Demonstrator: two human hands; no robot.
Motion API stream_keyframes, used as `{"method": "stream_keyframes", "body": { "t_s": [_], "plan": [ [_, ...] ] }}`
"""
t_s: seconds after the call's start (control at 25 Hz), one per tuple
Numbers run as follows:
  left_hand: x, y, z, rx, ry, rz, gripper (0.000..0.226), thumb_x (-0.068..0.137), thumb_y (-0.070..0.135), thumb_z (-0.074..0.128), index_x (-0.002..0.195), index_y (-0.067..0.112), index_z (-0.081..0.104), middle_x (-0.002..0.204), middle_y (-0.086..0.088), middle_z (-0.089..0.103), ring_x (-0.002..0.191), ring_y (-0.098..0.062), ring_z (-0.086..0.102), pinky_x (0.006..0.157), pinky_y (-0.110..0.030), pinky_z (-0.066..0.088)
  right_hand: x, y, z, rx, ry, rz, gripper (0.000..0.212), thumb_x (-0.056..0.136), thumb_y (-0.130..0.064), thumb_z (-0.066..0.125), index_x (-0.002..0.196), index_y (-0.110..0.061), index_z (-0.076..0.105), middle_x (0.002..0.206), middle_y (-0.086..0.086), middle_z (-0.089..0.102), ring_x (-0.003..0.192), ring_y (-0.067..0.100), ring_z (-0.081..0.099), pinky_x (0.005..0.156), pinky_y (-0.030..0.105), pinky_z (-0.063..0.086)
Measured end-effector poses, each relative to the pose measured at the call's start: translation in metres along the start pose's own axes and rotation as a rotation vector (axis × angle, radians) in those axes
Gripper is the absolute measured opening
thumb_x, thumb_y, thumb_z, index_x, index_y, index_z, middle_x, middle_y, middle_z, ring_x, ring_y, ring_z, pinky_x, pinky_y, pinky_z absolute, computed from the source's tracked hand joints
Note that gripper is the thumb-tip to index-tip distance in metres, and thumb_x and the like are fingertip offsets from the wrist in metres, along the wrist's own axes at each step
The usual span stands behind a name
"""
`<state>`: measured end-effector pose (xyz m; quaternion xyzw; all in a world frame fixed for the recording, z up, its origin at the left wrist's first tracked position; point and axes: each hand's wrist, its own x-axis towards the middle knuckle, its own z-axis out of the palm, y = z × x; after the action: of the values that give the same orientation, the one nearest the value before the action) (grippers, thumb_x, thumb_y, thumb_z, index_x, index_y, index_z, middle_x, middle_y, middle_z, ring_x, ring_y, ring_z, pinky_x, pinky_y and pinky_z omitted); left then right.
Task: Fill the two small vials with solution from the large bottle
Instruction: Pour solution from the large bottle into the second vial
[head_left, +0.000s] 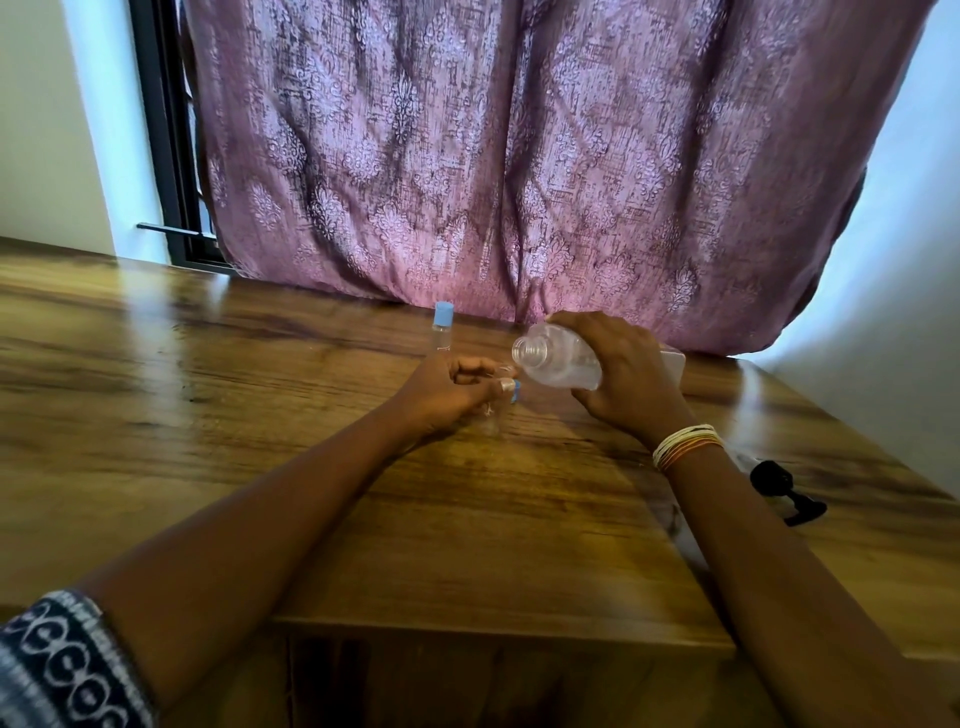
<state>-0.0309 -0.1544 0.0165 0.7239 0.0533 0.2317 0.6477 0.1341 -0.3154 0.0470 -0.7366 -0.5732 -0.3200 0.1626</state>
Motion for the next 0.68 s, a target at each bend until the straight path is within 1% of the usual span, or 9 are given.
{"method": "stream_keyframes", "body": {
  "t_s": [0.28, 0.48, 0.6, 0.68],
  "plan": [
    [0.0009, -0.0003, 0.001, 0.033, -0.008, 0.021, 0.009, 0.084, 0.007, 0.068, 0.086, 0.015, 0.07, 0.065, 0.011, 0.072, 0.058, 0.004, 0.065, 0.051, -0.011, 0.048, 0.0001, -0.0042, -0.0043, -0.082, 0.043, -0.011, 0.059, 0.076, -0.028, 0.071, 0.129, -0.033, 0.047, 0.121, -0.006, 0.063, 0.111, 0.021, 0.059, 0.085, 0.045, 0.042],
    [0.0029, -0.002, 0.0005, 0.051, -0.015, 0.023, 0.01, 0.084, 0.007, 0.067, 0.093, 0.011, 0.071, 0.079, 0.004, 0.072, 0.064, 0.002, 0.066, 0.055, -0.012, 0.051, 0.0011, -0.0065, -0.0051, -0.145, 0.07, -0.015, 0.056, 0.077, -0.024, 0.069, 0.128, -0.034, 0.05, 0.121, -0.008, 0.063, 0.113, 0.02, 0.058, 0.087, 0.042, 0.037],
    [0.0041, -0.0035, -0.0001, 0.044, -0.016, 0.019, 0.016, 0.084, 0.007, 0.068, 0.1, 0.006, 0.07, 0.079, 0.005, 0.073, 0.065, 0.001, 0.067, 0.056, -0.013, 0.051, 0.0014, -0.0071, -0.0055, -0.17, 0.083, -0.016, 0.054, 0.077, -0.023, 0.069, 0.128, -0.032, 0.052, 0.121, -0.008, 0.063, 0.114, 0.02, 0.057, 0.088, 0.041, 0.035],
    [0.0037, -0.0039, 0.0, 0.04, -0.022, 0.025, 0.015, 0.084, 0.007, 0.068, 0.099, 0.008, 0.071, 0.082, 0.002, 0.074, 0.063, 0.002, 0.066, 0.055, -0.012, 0.049, 0.0012, -0.0071, -0.0055, -0.189, 0.08, -0.022, 0.052, 0.078, -0.025, 0.066, 0.128, -0.032, 0.052, 0.122, -0.007, 0.062, 0.114, 0.021, 0.057, 0.087, 0.041, 0.035]
  ]
}}
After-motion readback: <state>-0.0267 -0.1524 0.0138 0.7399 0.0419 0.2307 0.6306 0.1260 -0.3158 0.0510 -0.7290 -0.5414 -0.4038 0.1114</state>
